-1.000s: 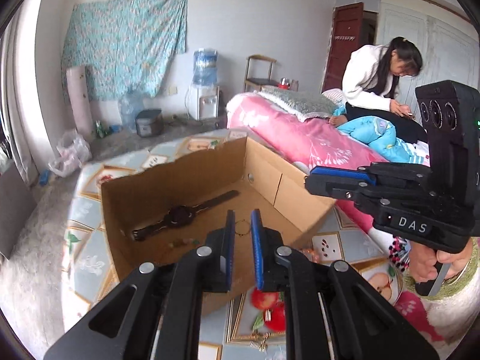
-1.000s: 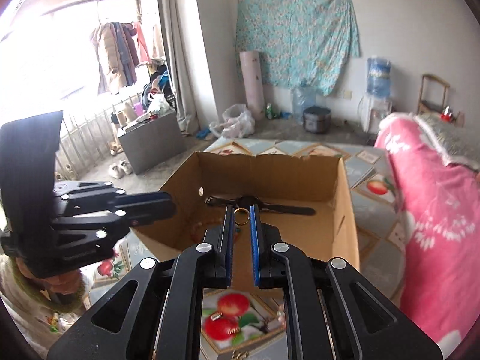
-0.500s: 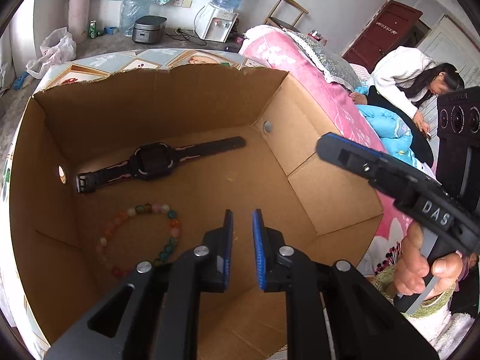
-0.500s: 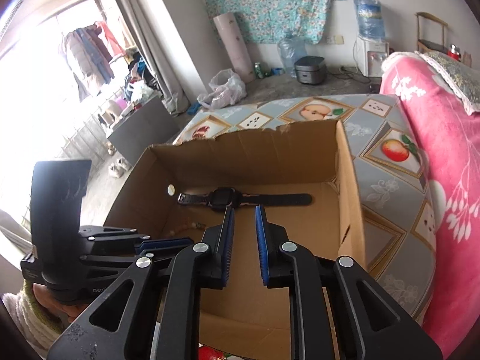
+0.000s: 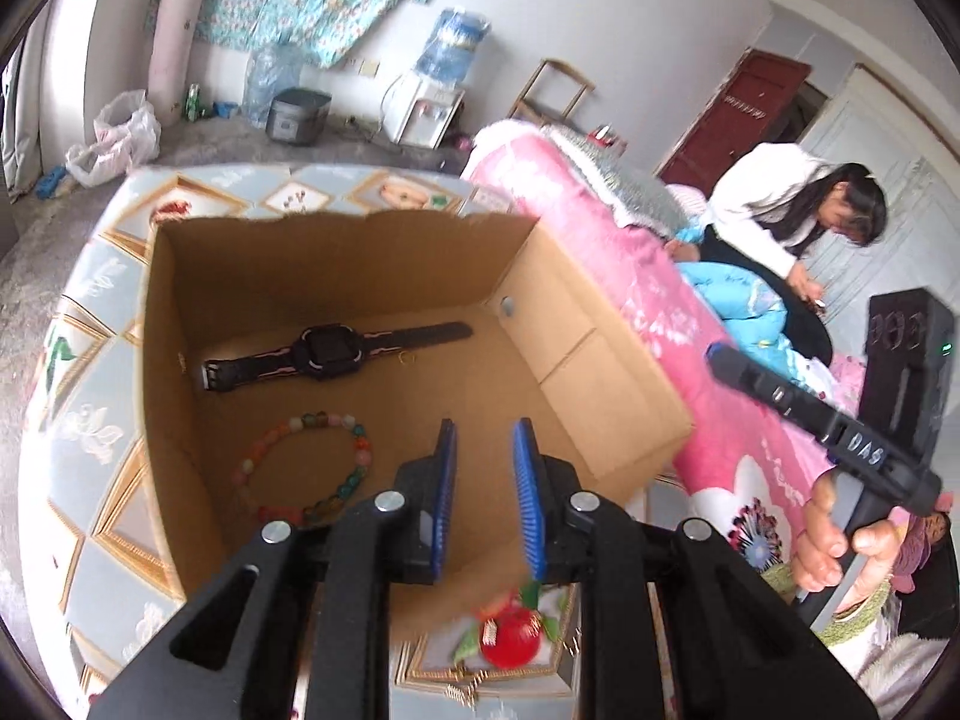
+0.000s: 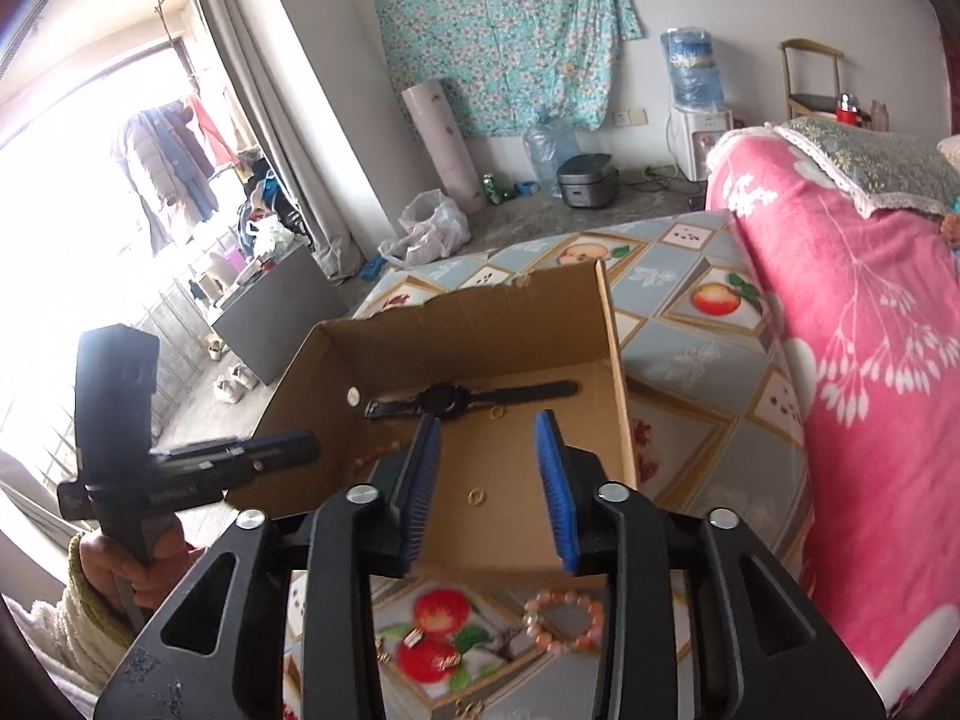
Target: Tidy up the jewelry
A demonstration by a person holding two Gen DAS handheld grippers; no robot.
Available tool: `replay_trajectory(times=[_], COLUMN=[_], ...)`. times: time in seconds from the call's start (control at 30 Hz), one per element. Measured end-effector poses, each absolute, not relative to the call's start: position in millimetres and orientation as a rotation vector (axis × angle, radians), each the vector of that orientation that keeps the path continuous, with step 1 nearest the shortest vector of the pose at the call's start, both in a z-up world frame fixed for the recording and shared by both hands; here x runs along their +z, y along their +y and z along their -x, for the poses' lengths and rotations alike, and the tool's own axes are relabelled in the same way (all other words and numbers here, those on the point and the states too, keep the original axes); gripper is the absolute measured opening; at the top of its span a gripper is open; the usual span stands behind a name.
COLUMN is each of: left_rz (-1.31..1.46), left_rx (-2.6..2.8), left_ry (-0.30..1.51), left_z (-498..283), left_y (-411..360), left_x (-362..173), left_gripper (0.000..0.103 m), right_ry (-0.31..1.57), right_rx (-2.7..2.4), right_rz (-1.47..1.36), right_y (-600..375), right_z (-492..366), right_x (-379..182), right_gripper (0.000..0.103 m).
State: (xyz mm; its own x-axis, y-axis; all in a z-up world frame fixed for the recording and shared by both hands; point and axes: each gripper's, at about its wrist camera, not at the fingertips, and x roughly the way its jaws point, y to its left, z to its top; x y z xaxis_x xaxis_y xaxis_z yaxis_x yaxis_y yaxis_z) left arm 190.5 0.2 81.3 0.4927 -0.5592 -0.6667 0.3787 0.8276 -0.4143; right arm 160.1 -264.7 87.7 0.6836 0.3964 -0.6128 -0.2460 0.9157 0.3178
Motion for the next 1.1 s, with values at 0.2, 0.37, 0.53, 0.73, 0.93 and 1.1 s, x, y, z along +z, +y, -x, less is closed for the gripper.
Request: replay_trajectory(times=[0.2,0.37,0.53,0.73,0.93,1.1], left_rz=[0.159,0.134,0.132,0.069,-0.045,-0.133], left_rx=[-0.583,-0.566,-0.517,-0.518,-0.578,-0.562], left_ry=[0.773,0.784,0.871,0.916,0.892,0.877], left_z=[-123,-73,-52,-49,-49,-58], left_y=[27,47,46,18,-13,-25], left_x=[98,79,34,-5,-21,-31], left_gripper=[0.023,0.025,0.026,0.026,0.026,0.026], right_ry=[0.729,0.797,0.890,1.009,1.073,1.087], right_rx=[0.357,0.353,0.360,0.365,0.360,0.357], right_rz=[-0.199,-0.195,-0.224,-0.252,-0.276,-0.270], right_y=[-258,-249,-234,-210,-203,-202], right_z=[-110,-84,-73,-74,-73,-77], right_x=[78,54,21,-18,-39,-42], right_gripper=[0.041,0.041,0.041,0.035,0.031,0.031])
